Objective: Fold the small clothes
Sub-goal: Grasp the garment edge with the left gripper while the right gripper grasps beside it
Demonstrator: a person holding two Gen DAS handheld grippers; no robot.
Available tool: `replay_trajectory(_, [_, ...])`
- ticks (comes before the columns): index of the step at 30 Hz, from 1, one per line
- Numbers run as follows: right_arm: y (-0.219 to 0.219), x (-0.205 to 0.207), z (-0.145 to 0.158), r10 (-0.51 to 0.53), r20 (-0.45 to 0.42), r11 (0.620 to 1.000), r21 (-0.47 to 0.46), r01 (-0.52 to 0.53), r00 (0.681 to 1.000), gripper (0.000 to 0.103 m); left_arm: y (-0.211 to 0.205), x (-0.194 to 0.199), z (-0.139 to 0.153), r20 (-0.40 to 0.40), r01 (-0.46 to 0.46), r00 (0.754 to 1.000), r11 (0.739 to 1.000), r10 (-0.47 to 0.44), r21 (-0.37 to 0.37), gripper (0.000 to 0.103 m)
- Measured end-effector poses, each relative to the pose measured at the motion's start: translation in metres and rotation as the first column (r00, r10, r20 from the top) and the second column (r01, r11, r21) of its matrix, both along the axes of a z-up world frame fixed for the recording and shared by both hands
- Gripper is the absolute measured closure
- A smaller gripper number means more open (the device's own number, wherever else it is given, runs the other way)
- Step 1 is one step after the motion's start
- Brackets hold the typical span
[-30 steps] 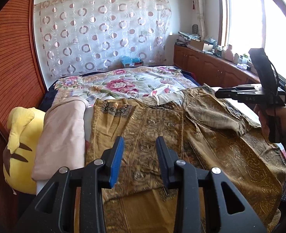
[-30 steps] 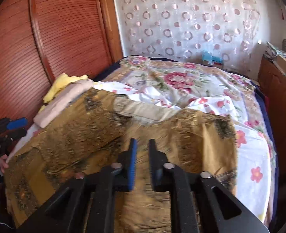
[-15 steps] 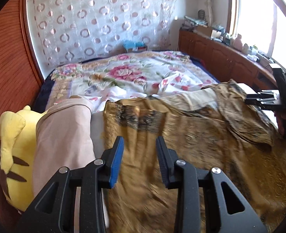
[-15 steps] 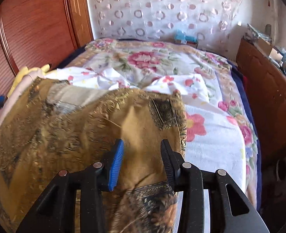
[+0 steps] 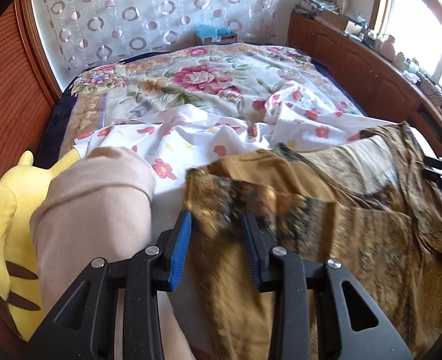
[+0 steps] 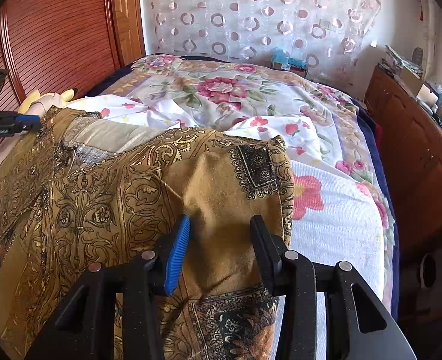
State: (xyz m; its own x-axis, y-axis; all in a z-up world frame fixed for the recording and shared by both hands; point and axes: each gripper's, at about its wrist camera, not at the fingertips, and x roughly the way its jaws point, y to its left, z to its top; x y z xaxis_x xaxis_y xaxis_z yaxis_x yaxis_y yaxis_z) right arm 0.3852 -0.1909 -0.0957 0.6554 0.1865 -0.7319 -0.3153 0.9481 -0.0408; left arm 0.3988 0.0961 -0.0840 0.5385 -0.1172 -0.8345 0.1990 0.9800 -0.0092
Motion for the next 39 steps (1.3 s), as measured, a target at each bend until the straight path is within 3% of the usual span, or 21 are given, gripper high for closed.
replay_trajectory(11, [0.0,0.0,0.0,0.0,0.0,1.0,0.0,0.0,1.0,0.059,0.004,0.019,-0.004,-0.032,0.004,0.999,1.0,-0.004,-0.003,0.068])
replay_trajectory(16, [-0.005,-0.009,0.004,0.001,-0.001,1.0,0.008,-0.001,1.0,0.059,0.012,0.028,-0.003,-0.063,0.006,0.998,0.998,-0.01,-0.069,0.068])
replay_trajectory(20, [-0.007,-0.007,0.004,0.002,-0.005,1.0,0.021,-0.002,1.0,0.059,0.01,0.027,-0.003,-0.055,0.015,0.998,0.999,-0.018,-0.051,0.068])
replay_trajectory(32, [-0.027,0.035,0.01,-0.088,-0.015,0.996,0.013,0.089,0.996,0.059,0.009,0.023,-0.003,-0.031,0.019,0.999,0.999,-0.021,-0.046,0.068])
replay_trajectory(37, [-0.032,0.054,0.005,-0.112,-0.049,0.991,0.066,0.115,0.993,0.06,0.006,0.018,-0.003,0.016,0.029,0.999,0.999,-0.028,-0.029,0.088])
replay_trajectory(38, [-0.031,0.056,0.005,-0.112,-0.051,0.991,0.063,0.115,0.992,0.063,0.006,0.016,-0.003,0.021,0.028,0.999,0.999,-0.028,-0.027,0.091])
replay_trajectory(39, [-0.029,0.057,0.006,-0.097,-0.052,0.992,0.073,0.1,0.994,0.076,0.005,0.014,-0.002,0.027,0.031,0.999,0.999,-0.03,-0.026,0.096])
